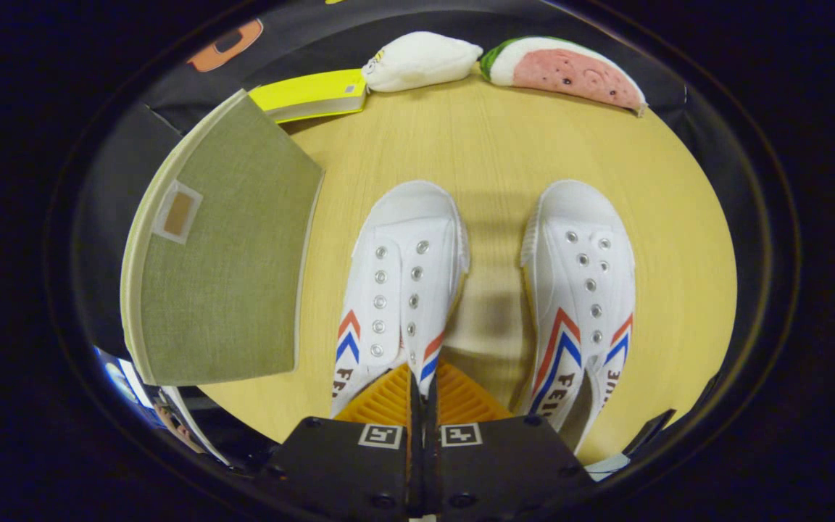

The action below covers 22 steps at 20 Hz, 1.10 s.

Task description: Open the storage box then place both shoes into the box .Put the left shoe in first, then the right shoe, with the right side of both shoes facing outward in a uniform manner.

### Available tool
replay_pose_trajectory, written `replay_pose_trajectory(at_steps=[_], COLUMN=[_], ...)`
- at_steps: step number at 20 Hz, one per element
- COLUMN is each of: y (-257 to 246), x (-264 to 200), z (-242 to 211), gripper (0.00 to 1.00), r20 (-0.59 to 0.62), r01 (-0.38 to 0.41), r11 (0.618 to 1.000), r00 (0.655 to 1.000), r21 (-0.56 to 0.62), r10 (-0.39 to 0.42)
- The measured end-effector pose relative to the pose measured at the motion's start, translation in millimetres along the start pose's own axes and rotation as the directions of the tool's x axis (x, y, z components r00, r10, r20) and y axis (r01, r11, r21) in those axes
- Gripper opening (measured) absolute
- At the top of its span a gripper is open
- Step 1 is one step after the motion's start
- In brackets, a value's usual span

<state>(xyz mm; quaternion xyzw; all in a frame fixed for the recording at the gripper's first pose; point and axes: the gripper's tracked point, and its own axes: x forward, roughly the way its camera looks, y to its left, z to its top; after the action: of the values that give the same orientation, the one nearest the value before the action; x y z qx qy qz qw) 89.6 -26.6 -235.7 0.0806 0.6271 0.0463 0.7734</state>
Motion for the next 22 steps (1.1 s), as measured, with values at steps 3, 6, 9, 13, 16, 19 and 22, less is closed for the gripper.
replay_pose_trajectory(at_steps=[3,6,9,13,16,19,22], y=[6.8,20.8,39.7,72.0,102.0,137.2,174.2], x=[-29.5,-68.8,-111.4,-156.4,-180.2,-185.3,-164.0], z=[-2.0,1.0,11.5,25.4,37.7,49.4,54.7], gripper=[0.06,0.06,0.05,0.06,0.06,0.06,0.05], r20=[0.050,0.124,0.210,0.289,0.345,0.378,0.352], r01=[-0.031,-0.076,-0.103,-0.137,-0.156,-0.154,-0.149], r11=[0.999,0.997,0.995,0.991,0.988,0.987,0.987], r00=[0.998,0.990,0.973,0.948,0.926,0.912,0.922], r21=[0.025,0.034,0.016,-0.005,-0.018,-0.044,-0.064], r10=[0.030,0.071,0.097,0.132,0.152,0.159,0.162])
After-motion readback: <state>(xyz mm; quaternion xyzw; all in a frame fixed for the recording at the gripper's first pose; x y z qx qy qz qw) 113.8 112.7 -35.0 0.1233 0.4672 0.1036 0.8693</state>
